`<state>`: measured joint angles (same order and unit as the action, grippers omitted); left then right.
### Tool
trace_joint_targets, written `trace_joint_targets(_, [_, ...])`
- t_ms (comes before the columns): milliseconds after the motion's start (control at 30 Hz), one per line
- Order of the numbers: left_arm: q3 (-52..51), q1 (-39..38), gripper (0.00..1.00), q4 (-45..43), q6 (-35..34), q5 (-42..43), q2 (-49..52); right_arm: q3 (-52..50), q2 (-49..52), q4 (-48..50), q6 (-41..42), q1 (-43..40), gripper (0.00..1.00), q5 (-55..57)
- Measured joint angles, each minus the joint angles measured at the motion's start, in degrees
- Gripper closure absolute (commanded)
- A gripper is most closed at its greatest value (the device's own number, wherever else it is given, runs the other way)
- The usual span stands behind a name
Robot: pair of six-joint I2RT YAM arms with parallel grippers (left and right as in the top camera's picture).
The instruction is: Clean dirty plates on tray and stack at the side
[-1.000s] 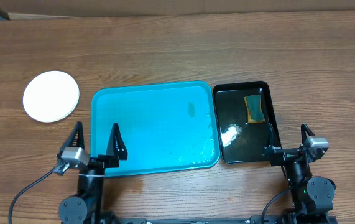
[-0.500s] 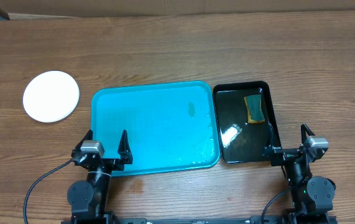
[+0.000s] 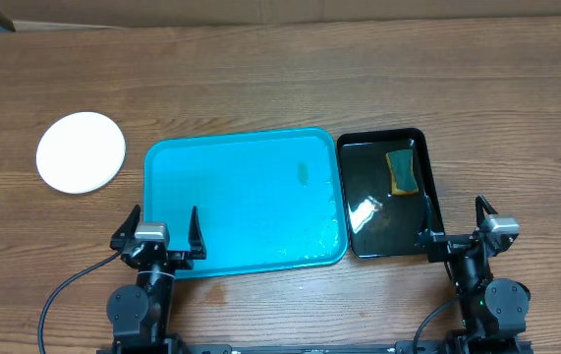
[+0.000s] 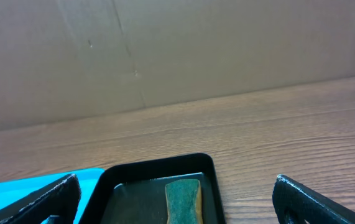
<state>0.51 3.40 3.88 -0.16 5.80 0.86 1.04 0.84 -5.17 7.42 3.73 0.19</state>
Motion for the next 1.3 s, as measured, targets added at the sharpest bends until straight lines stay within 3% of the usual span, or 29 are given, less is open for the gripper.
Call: trace_joint_targets(1300, [0.0,-0.8,0.0,0.0,0.4,-0.1,0.0,0.0,0.0,0.0,0.0,0.0,0.0,0.0])
